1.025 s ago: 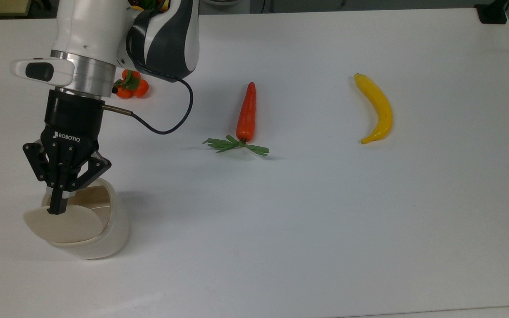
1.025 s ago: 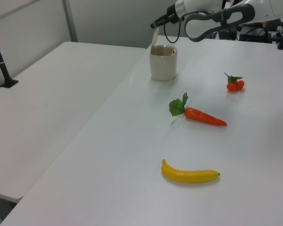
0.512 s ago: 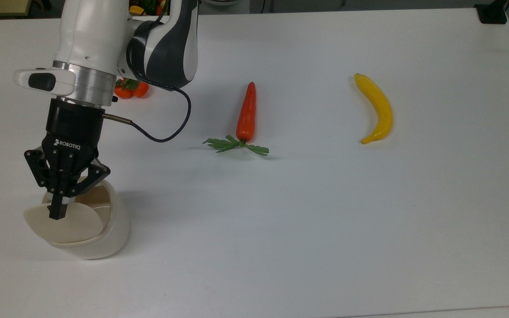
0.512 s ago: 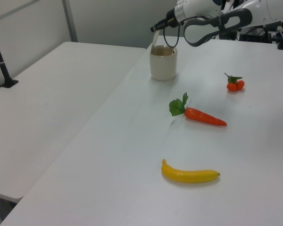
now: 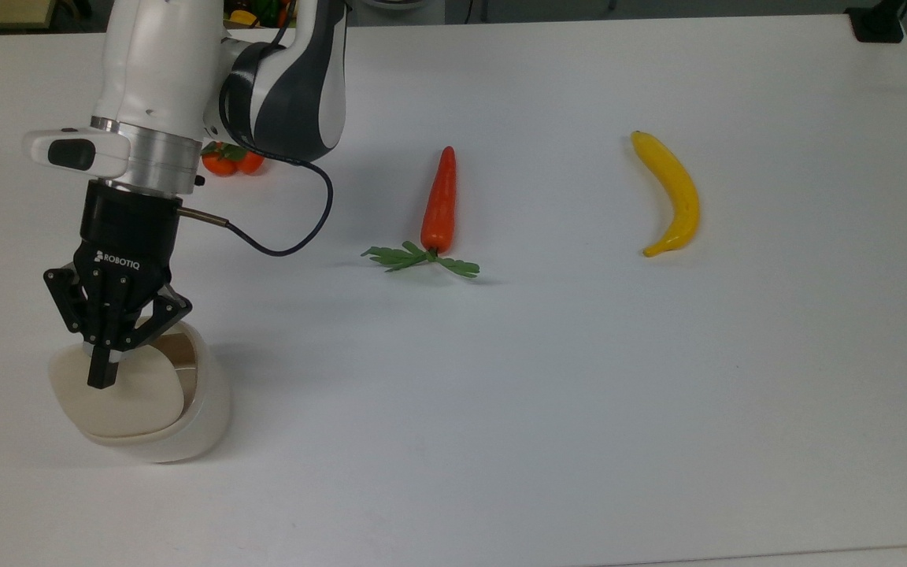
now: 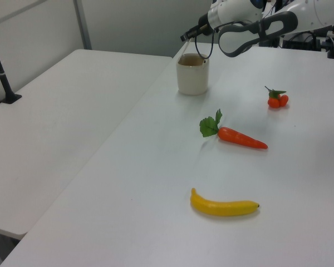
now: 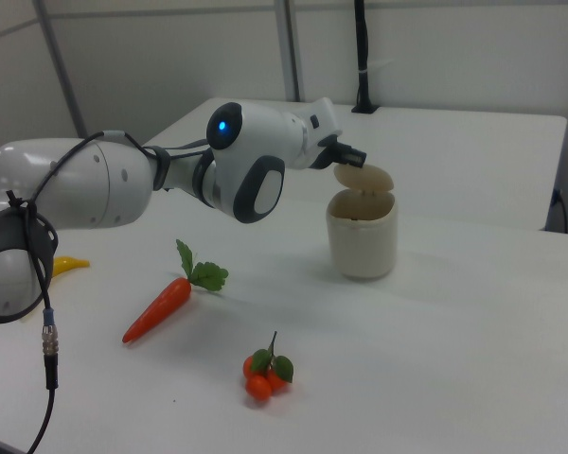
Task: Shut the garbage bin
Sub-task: 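Push the raised lid down onto the bin rim with the gripper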
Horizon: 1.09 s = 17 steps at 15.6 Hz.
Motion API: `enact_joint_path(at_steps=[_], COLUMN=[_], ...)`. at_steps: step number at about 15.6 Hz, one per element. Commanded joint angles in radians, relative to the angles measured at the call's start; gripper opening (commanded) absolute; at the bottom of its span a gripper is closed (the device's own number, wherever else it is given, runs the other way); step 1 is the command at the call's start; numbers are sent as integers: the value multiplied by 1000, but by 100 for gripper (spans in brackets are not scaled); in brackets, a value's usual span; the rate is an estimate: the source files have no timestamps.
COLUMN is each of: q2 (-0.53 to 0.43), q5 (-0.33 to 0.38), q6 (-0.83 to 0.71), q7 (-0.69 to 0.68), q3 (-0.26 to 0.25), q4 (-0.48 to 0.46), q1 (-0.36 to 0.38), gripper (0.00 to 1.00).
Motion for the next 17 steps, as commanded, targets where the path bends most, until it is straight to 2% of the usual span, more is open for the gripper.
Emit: enact_joint_path(at_steps=[1,7,17], q2=[-93,-147,-173], q5=[-18,-18,-18], q6=[10,2,-1], q7=[-3,-22,-64], q3=[-3,-1,2], q4=[-146,-232,-335], q1=[7,4,4], gripper=[0,0,0])
